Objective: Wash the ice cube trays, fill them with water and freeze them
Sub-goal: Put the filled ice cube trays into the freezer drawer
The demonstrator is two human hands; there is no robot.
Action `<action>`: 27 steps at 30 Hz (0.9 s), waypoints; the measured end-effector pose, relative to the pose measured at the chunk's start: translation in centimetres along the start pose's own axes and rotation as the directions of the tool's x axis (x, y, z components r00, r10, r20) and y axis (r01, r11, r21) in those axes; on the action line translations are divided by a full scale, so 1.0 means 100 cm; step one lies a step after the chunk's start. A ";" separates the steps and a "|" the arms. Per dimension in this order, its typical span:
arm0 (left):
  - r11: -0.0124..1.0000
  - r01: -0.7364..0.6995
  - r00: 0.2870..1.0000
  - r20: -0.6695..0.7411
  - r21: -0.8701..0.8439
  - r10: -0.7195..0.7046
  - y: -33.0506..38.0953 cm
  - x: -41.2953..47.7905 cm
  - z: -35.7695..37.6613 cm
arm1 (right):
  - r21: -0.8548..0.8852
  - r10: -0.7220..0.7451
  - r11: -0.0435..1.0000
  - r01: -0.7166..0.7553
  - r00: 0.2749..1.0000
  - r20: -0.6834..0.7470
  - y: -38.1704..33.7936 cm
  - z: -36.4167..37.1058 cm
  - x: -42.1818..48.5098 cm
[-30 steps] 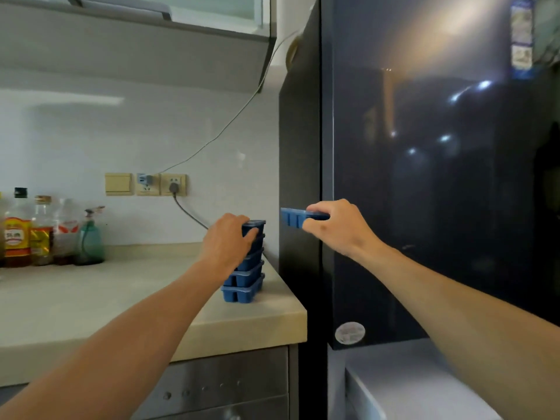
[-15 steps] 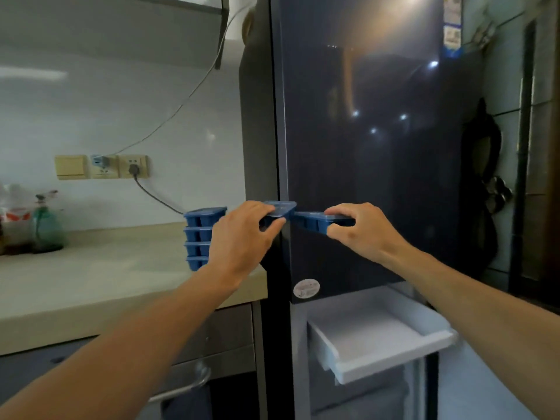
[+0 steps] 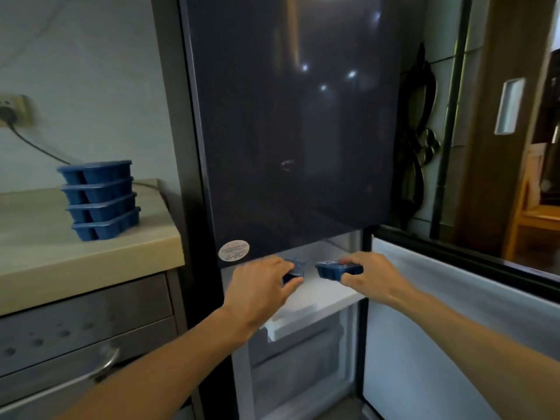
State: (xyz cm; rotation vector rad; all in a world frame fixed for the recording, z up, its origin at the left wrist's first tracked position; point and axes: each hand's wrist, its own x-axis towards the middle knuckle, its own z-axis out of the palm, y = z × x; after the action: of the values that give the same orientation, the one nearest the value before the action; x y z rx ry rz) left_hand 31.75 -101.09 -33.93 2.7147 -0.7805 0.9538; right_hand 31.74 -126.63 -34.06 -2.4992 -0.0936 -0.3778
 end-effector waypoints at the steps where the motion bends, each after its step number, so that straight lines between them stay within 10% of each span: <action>1: 1.000 0.004 0.999 0.044 0.016 -0.005 0.002 0.004 0.016 | 0.005 0.016 1.000 -0.016 1.000 0.013 0.013 0.005 0.006; 13: 0.972 0.086 0.937 0.314 0.220 -0.153 -0.011 0.088 0.164 | -0.156 0.029 0.988 -0.006 0.989 0.147 0.099 0.059 0.121; 27: 0.937 0.191 0.943 0.211 0.292 -0.258 -0.022 0.128 0.235 | -0.074 -0.033 0.996 0.052 0.970 0.243 0.133 0.116 0.210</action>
State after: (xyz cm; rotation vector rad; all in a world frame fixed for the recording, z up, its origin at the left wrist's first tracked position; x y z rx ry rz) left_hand 53.97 -111.91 -44.35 3.1163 -0.3783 0.7253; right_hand 56.76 -131.21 -44.42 -2.6165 -0.2336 -0.0941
